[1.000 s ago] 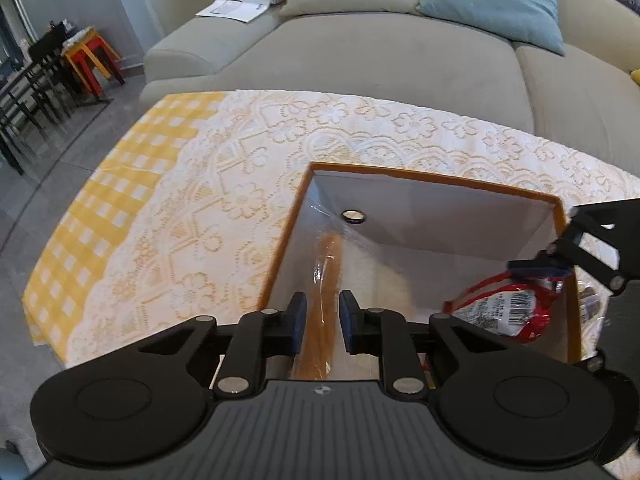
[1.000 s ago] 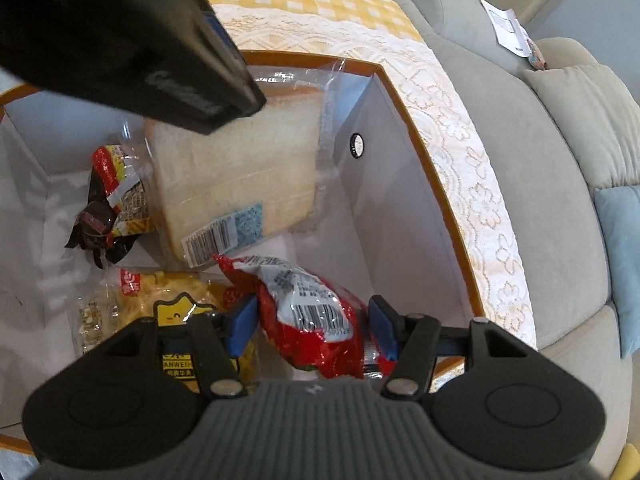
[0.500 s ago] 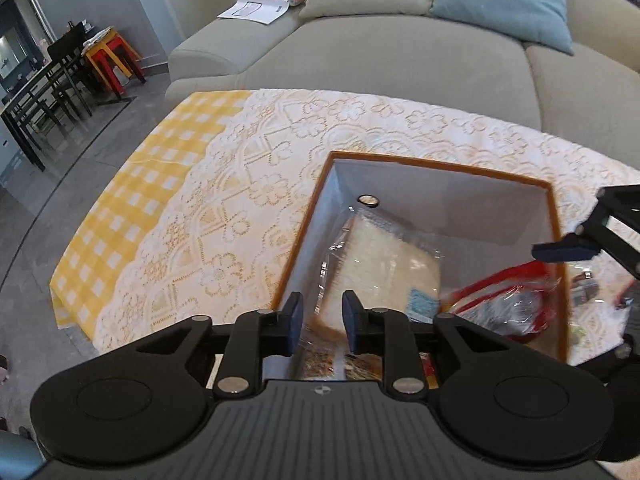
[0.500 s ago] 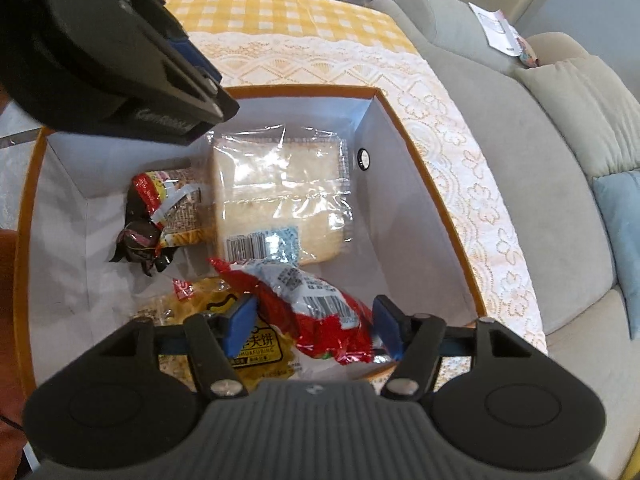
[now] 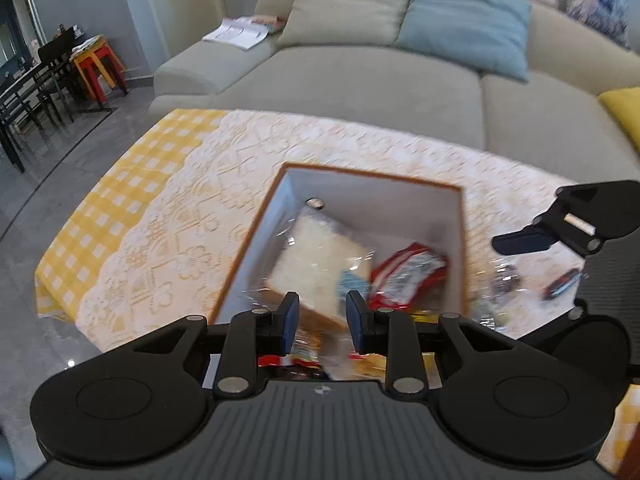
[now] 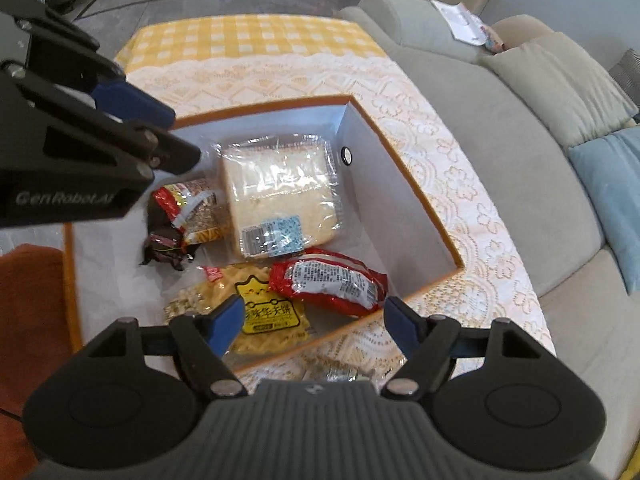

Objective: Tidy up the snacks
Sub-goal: 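Withdraw both tools from the box toward the remaining snacks, then grasp the clear snack pack with the left tool while the right grasps the red spicy-strip bag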

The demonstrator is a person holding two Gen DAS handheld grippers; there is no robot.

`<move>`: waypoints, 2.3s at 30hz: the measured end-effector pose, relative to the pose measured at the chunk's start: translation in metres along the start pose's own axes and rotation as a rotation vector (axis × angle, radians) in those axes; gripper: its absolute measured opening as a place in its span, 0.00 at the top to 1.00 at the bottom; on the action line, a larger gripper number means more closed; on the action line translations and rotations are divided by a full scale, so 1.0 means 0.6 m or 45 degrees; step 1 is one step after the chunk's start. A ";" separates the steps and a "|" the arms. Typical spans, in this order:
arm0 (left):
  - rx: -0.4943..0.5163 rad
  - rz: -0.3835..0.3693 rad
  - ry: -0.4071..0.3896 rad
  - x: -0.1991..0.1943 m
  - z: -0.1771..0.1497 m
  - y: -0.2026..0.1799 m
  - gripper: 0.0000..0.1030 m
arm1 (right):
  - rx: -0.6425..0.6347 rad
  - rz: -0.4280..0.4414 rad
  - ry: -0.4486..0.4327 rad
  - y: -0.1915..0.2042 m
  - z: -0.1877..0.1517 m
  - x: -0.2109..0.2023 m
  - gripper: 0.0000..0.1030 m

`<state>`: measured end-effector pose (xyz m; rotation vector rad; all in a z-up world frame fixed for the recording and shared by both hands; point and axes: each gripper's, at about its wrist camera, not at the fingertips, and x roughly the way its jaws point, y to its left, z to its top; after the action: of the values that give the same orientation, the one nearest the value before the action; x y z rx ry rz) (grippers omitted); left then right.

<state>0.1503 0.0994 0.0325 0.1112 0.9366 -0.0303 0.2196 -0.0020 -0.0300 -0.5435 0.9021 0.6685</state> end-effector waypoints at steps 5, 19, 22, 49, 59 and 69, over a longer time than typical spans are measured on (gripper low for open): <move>0.021 -0.070 -0.111 -0.050 -0.021 -0.034 0.67 | 0.071 -0.042 -0.093 -0.002 -0.042 -0.064 0.33; 0.097 -0.201 -0.081 -0.035 -0.098 -0.140 0.58 | 0.588 -0.111 -0.142 -0.043 -0.243 -0.108 0.45; 0.131 -0.208 -0.059 -0.020 -0.110 -0.163 0.56 | 0.673 -0.153 -0.146 -0.040 -0.285 -0.099 0.45; 0.740 -0.209 0.151 0.170 -0.089 -0.299 0.46 | 0.962 -0.307 -0.176 -0.102 -0.455 0.018 0.47; 0.954 -0.140 0.296 0.230 -0.078 -0.329 0.46 | 0.844 -0.332 -0.127 -0.113 -0.462 0.041 0.47; 1.043 -0.126 0.408 0.273 -0.072 -0.322 0.41 | 0.792 -0.386 -0.053 -0.131 -0.483 0.056 0.40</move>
<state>0.1982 -0.0843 -0.1404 0.8464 1.2022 -0.5018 0.1387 -0.2416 -0.1959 -0.0996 0.9082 0.1043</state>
